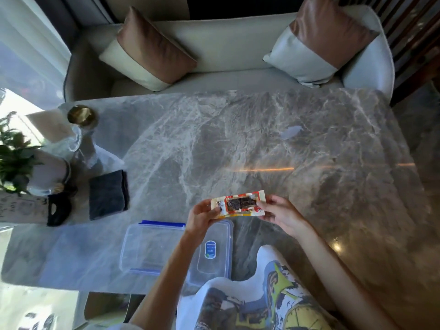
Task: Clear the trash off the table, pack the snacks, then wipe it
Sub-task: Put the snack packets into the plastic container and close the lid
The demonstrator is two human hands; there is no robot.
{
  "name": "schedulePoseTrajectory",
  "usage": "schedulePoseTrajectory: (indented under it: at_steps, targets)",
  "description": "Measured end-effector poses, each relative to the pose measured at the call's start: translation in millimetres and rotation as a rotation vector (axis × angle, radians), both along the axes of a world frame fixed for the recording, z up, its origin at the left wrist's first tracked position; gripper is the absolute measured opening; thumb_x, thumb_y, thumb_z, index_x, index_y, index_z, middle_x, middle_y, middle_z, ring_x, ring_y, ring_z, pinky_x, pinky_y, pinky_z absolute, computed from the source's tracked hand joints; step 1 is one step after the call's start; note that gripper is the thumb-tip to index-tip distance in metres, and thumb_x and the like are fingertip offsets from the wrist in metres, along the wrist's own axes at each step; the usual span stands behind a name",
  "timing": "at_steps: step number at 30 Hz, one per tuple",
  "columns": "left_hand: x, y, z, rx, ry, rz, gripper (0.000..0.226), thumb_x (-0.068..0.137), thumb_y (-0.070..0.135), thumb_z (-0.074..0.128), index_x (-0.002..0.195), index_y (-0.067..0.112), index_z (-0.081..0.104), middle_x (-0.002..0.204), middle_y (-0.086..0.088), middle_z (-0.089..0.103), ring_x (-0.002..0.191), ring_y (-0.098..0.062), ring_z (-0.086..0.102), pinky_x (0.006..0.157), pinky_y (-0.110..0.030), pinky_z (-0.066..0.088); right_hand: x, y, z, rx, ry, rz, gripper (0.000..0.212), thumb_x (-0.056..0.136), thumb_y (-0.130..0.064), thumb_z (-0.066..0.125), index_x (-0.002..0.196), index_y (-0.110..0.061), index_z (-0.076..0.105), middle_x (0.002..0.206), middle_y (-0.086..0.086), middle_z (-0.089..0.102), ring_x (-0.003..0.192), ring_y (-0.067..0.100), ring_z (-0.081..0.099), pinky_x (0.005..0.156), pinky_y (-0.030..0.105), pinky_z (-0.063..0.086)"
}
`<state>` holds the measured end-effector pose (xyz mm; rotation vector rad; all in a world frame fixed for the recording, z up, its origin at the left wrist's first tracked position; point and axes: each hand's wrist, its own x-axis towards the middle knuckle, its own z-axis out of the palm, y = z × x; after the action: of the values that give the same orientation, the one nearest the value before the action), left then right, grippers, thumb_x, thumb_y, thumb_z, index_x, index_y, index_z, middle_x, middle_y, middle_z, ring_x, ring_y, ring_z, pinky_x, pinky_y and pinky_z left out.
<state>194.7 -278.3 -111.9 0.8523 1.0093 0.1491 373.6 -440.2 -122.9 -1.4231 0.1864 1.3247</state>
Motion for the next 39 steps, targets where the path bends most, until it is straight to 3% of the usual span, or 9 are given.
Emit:
schedulePoseTrajectory:
  at_steps: [8, 12, 19, 24, 26, 30, 32, 36, 39]
  targets:
    - [-92.1, 38.5, 14.1, 0.148, 0.055, -0.018, 0.031, 0.085, -0.016, 0.053, 0.114, -0.008, 0.059, 0.088, -0.016, 0.068, 0.067, -0.016, 0.07, 0.066, -0.027, 0.06, -101.9, 41.8, 17.8, 0.056, -0.087, -0.024, 0.02, 0.085, -0.002, 0.069, 0.101, -0.013, 0.063, 0.092, 0.004, 0.072, 0.077, 0.01, 0.072, 0.064, 0.02, 0.057]
    - [-145.8, 67.9, 26.1, 0.234, 0.103, -0.046, 0.032, 0.083, -0.019, 0.052, 0.111, -0.007, 0.06, 0.083, -0.014, 0.067, 0.064, -0.014, 0.068, 0.061, -0.023, 0.06, -159.6, 63.4, 22.2, 0.066, -0.083, -0.047, 0.019, 0.087, -0.003, 0.066, 0.105, -0.008, 0.065, 0.089, 0.005, 0.075, 0.078, 0.014, 0.073, 0.066, 0.024, 0.059]
    - [-233.6, 113.4, 24.6, 0.318, 0.185, -0.118, 0.023, 0.085, -0.017, 0.055, 0.108, -0.015, 0.06, 0.088, -0.021, 0.064, 0.063, -0.023, 0.062, 0.057, -0.027, 0.06, -261.8, 106.9, 7.2, -0.132, -0.196, -0.095, 0.009, 0.086, -0.007, 0.07, 0.093, -0.01, 0.065, 0.088, 0.005, 0.072, 0.075, 0.016, 0.068, 0.051, 0.021, 0.056]
    - [-270.3, 126.6, 15.4, 0.341, 0.264, -0.204, 0.02, 0.084, -0.017, 0.055, 0.102, -0.012, 0.062, 0.083, -0.022, 0.065, 0.062, -0.024, 0.063, 0.053, -0.026, 0.058, -309.5, 120.0, -11.0, -0.227, -0.293, -0.084, 0.021, 0.087, -0.001, 0.066, 0.107, 0.002, 0.062, 0.086, 0.007, 0.067, 0.068, 0.013, 0.064, 0.046, 0.018, 0.055]
    - [-275.0, 125.6, 9.6, 0.377, 0.294, -0.26, 0.016, 0.081, -0.016, 0.056, 0.091, -0.007, 0.066, 0.079, -0.021, 0.066, 0.06, -0.022, 0.063, 0.054, -0.027, 0.056, -320.0, 120.5, -16.9, -0.303, -0.382, -0.071, 0.025, 0.088, -0.001, 0.065, 0.112, 0.007, 0.063, 0.095, 0.015, 0.067, 0.074, 0.019, 0.064, 0.051, 0.024, 0.057]
    - [-261.7, 119.7, -2.8, 0.464, 0.382, -0.328, 0.01, 0.077, -0.007, 0.061, 0.076, -0.002, 0.07, 0.067, -0.011, 0.066, 0.063, -0.02, 0.062, 0.062, -0.034, 0.054, -320.1, 121.8, -21.3, -0.475, -0.591, 0.068, 0.022, 0.091, 0.0, 0.056, 0.108, 0.001, 0.07, 0.1, 0.012, 0.073, 0.092, 0.029, 0.069, 0.084, 0.046, 0.057]
    - [-250.3, 117.5, -7.4, 0.449, 0.4, -0.351, 0.013, 0.079, -0.006, 0.056, 0.077, -0.004, 0.069, 0.069, -0.012, 0.065, 0.067, -0.021, 0.06, 0.064, -0.037, 0.053, -318.5, 125.8, -19.1, -0.532, -0.641, 0.153, 0.022, 0.091, -0.002, 0.053, 0.103, -0.004, 0.072, 0.098, 0.011, 0.074, 0.092, 0.028, 0.069, 0.085, 0.041, 0.055]
    - [-228.9, 116.3, -16.1, 0.479, 0.488, -0.448, 0.024, 0.084, -0.001, 0.045, 0.068, 0.003, 0.063, 0.059, -0.003, 0.052, 0.052, -0.014, 0.047, 0.048, -0.023, 0.037, -312.6, 137.7, -20.1, -0.498, -0.539, 0.202, 0.029, 0.092, 0.001, 0.05, 0.113, -0.007, 0.067, 0.108, 0.012, 0.07, 0.095, 0.02, 0.062, 0.083, 0.027, 0.046]
    - [-219.9, 117.3, -24.3, 0.427, 0.525, -0.477, 0.03, 0.085, 0.003, 0.048, 0.057, 0.011, 0.052, 0.055, -0.001, 0.047, 0.048, -0.011, 0.041, 0.043, -0.022, 0.032, -308.8, 145.8, -21.6, -0.517, -0.51, 0.264, 0.031, 0.09, 0.003, 0.046, 0.114, -0.002, 0.065, 0.115, 0.018, 0.067, 0.105, 0.028, 0.063, 0.092, 0.034, 0.05]
